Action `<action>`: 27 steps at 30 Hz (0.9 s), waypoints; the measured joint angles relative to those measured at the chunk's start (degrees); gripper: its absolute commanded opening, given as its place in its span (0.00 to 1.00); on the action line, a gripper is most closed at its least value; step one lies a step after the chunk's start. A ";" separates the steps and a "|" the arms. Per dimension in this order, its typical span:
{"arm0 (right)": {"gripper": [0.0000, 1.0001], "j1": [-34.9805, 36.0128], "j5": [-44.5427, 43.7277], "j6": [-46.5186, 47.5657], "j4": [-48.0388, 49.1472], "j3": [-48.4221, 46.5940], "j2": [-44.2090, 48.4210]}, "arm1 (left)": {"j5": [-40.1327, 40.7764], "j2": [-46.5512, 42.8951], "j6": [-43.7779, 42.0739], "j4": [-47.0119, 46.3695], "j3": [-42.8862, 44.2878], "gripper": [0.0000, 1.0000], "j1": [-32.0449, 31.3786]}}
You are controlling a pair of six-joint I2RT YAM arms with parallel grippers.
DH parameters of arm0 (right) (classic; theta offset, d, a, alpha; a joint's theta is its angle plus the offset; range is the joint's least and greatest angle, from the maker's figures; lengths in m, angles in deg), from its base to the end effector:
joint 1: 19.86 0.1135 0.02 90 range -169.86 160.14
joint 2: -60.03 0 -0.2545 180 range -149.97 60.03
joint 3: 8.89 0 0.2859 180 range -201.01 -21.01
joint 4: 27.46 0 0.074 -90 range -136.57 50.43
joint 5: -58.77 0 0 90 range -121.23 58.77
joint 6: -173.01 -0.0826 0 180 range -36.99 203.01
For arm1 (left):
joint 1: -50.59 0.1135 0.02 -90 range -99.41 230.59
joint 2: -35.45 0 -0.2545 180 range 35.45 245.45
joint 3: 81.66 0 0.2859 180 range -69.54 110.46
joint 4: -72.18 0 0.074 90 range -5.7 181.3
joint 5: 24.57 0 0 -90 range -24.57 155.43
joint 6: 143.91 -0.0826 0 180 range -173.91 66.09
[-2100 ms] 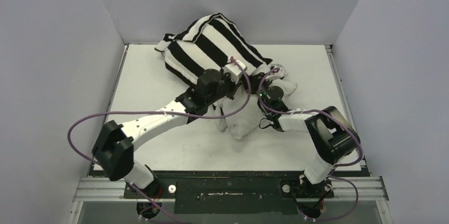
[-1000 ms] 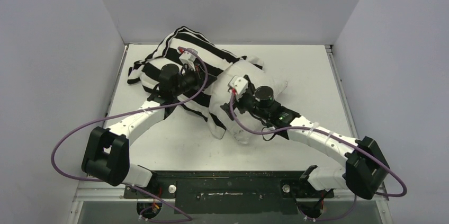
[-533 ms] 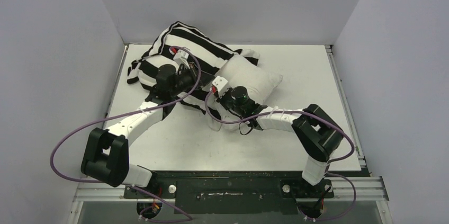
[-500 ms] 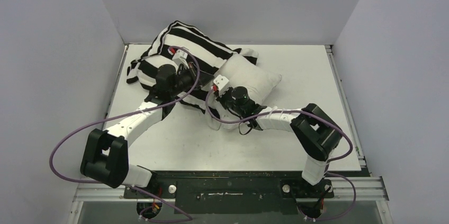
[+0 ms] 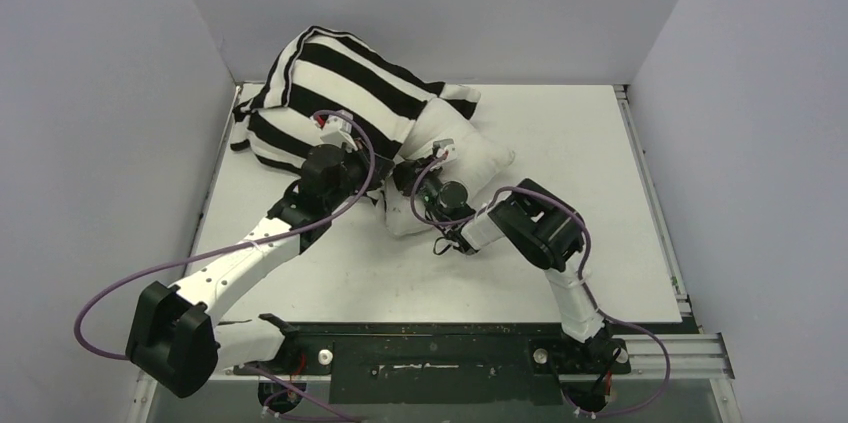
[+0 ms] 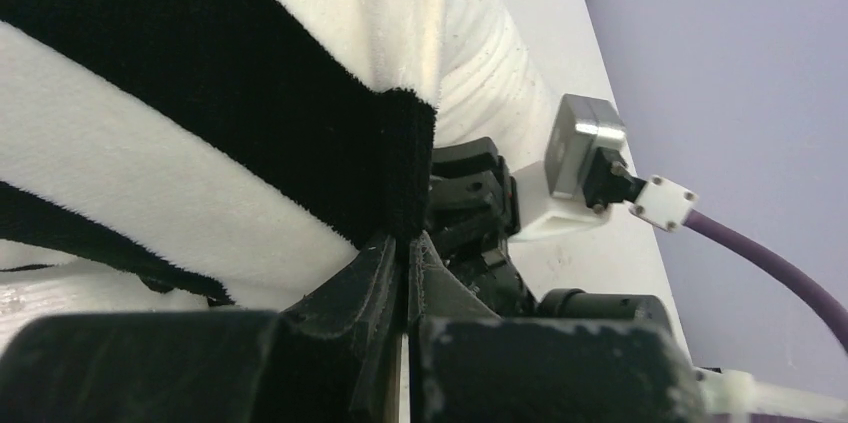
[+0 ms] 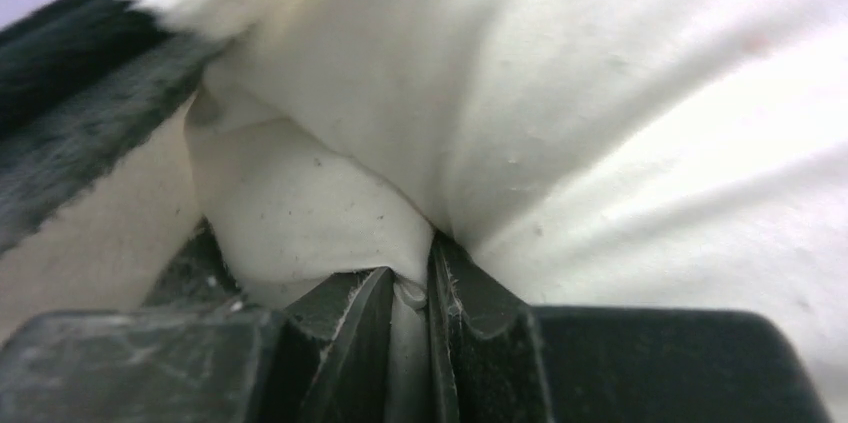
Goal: Put the pillow into the pillowcase
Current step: Stuff the pillow into the pillowcase.
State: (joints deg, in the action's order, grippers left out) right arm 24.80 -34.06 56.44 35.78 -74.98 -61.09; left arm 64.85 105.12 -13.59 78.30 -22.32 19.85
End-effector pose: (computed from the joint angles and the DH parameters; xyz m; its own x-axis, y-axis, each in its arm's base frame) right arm 0.3374 0.3277 0.1194 -0.2076 0.4229 -0.8821 -0.6422 0.6212 0.4490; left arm 0.3116 -0.1863 0.2565 -0.5217 -0.4425 -0.7294 0.2386 0.7452 -0.6228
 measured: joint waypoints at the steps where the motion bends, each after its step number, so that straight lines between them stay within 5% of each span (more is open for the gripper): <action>1: 0.00 0.00 -0.39 -2.10 2.23 -0.79 -1.68 | 1.03 -0.59 0.22 -0.04 -0.35 0.00 -0.35; 8: 0.00 0.04 -0.74 -11.32 8.07 -8.37 -8.70 | 4.48 -1.22 1.09 0.52 -0.17 0.00 -2.43; 14: 0.00 -1.31 7.13 -14.23 8.76 -8.52 -8.37 | -2.19 6.86 -5.88 9.55 13.44 0.00 0.94; 21: 0.00 -1.81 17.35 -8.76 8.02 5.81 5.99 | -9.51 11.96 -5.99 11.28 22.36 0.00 6.49; 27: 0.00 -1.51 15.13 -0.57 8.09 14.78 17.31 | -13.81 19.54 -0.13 5.18 24.33 0.00 1.97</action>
State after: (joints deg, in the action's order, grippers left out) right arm 23.29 -18.93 55.88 43.87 -60.21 -43.78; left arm 51.03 124.66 -13.72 83.48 2.01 21.81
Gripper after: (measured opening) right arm 0.133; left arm 0.017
